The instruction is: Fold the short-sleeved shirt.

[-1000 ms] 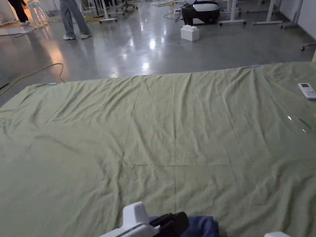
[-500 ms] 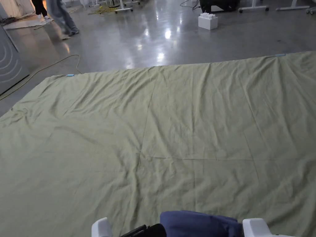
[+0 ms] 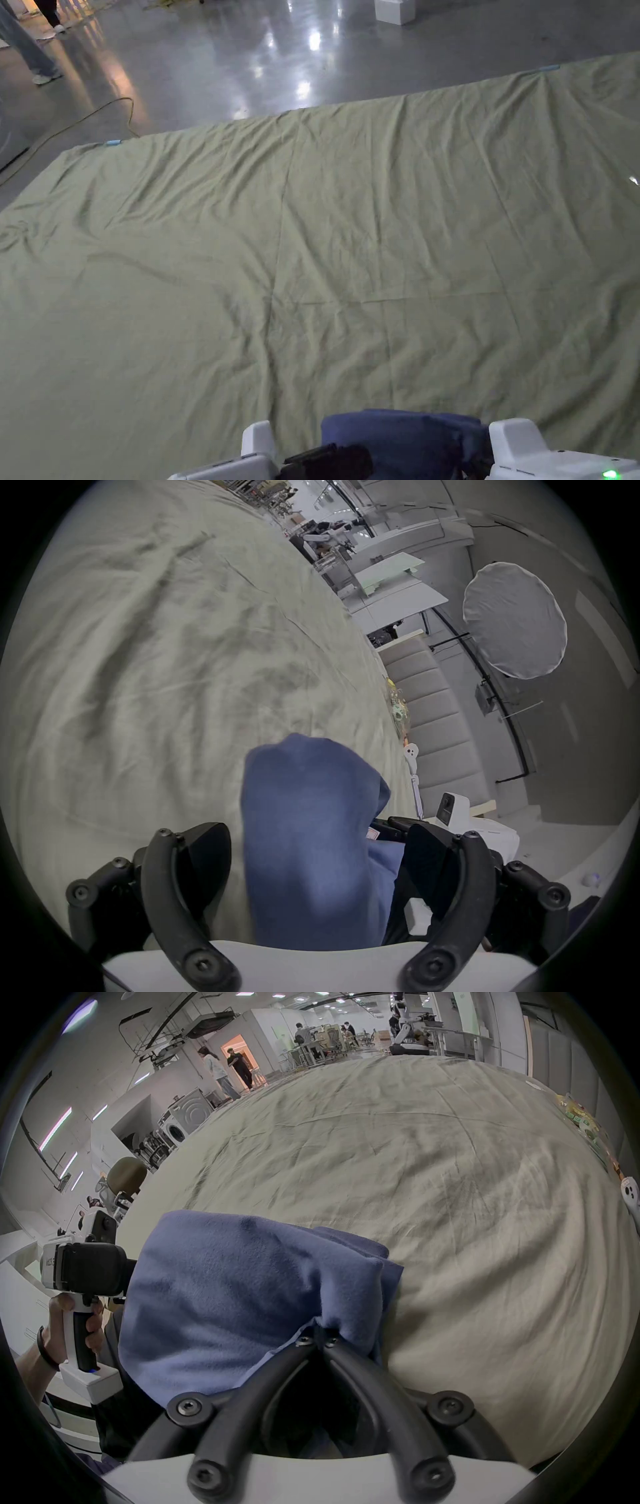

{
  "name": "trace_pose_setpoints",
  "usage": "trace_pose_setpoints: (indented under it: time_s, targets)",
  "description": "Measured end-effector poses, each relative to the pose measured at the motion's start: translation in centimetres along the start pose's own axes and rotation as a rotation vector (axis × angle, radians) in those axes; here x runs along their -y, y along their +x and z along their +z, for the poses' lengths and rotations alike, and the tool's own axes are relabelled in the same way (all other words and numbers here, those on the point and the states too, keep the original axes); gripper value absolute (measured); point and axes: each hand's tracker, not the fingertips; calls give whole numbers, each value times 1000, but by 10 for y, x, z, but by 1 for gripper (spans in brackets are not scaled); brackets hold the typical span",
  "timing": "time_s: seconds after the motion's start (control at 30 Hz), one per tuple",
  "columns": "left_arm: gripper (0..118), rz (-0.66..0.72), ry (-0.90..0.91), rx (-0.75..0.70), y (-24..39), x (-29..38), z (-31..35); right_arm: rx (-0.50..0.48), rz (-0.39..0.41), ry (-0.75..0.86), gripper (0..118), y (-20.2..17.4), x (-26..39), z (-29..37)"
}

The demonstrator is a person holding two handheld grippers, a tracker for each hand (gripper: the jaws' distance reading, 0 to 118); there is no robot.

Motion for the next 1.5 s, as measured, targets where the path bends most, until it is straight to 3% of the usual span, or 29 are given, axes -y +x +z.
trace_pose_setpoints:
  time_s: [0.03, 0.1, 0.13, 0.2, 0.27, 0.33, 0.37, 0.47, 0.57, 0.67, 0.87, 0.9, 0.97, 1.0, 1.13, 1.2, 1.33, 1.43, 1.5]
  targets:
    - [94, 20, -5, -9, 2, -1, -5, -2, -3, -2, 0, 0, 0, 0]
    - [41, 86, -23, -53, 6, -2, -14, -7, -7, 1, 0, 2, 1, 1]
    - [36, 63, -26, -101, 8, -1, -19, -10, -15, 6, 0, 3, 2, 2]
    - [35, 17, -25, -84, 13, -2, -16, -15, -22, 14, 0, 2, 3, 5]
    - [35, 59, -21, -72, 20, -7, -3, -16, -5, 19, 0, -2, -1, 13]
    - [34, 104, 88, 47, 28, -11, 28, -31, 17, 103, 0, -15, -5, 29]
    - [34, 137, 124, 100, 33, -18, 48, -83, 14, 163, 0, -24, -8, 41]
    - [34, 56, 193, -32, 30, -50, 123, -274, -60, 278, 0, -40, -14, 69]
    - [34, -22, 218, -214, -5, -95, 200, -352, -113, 292, 0, -47, -13, 83]
    - [34, 47, 183, -439, -54, -138, 254, -331, -109, 276, 0, -45, -8, 88]
    - [37, 114, 185, -650, -113, -169, 265, -204, -70, 162, 0, -32, 11, 86]
    - [42, 132, 182, -662, -120, -170, 262, -195, -72, 146, 0, -28, 14, 84]
    - [72, 134, 198, -715, -126, -167, 252, -167, -77, 125, 0, -23, 19, 82]
    - [81, 128, 218, -709, -124, -165, 256, -154, -73, 123, 0, -22, 20, 84]
    - [82, 127, 361, -761, -89, -153, 287, -133, -41, 170, 0, -16, 19, 98]
    - [81, -12, 405, -743, -41, -141, 303, -129, -16, 215, 0, -11, 12, 107]
    - [81, -565, 430, -868, 85, -108, 292, -36, 68, 423, 0, -8, -11, 143]
    - [81, -744, 495, -850, 166, -76, 267, -36, 37, 579, 0, -2, -27, 175]
    - [80, -788, 578, -832, 211, -54, 243, 5, 51, 658, 0, -2, -35, 194]
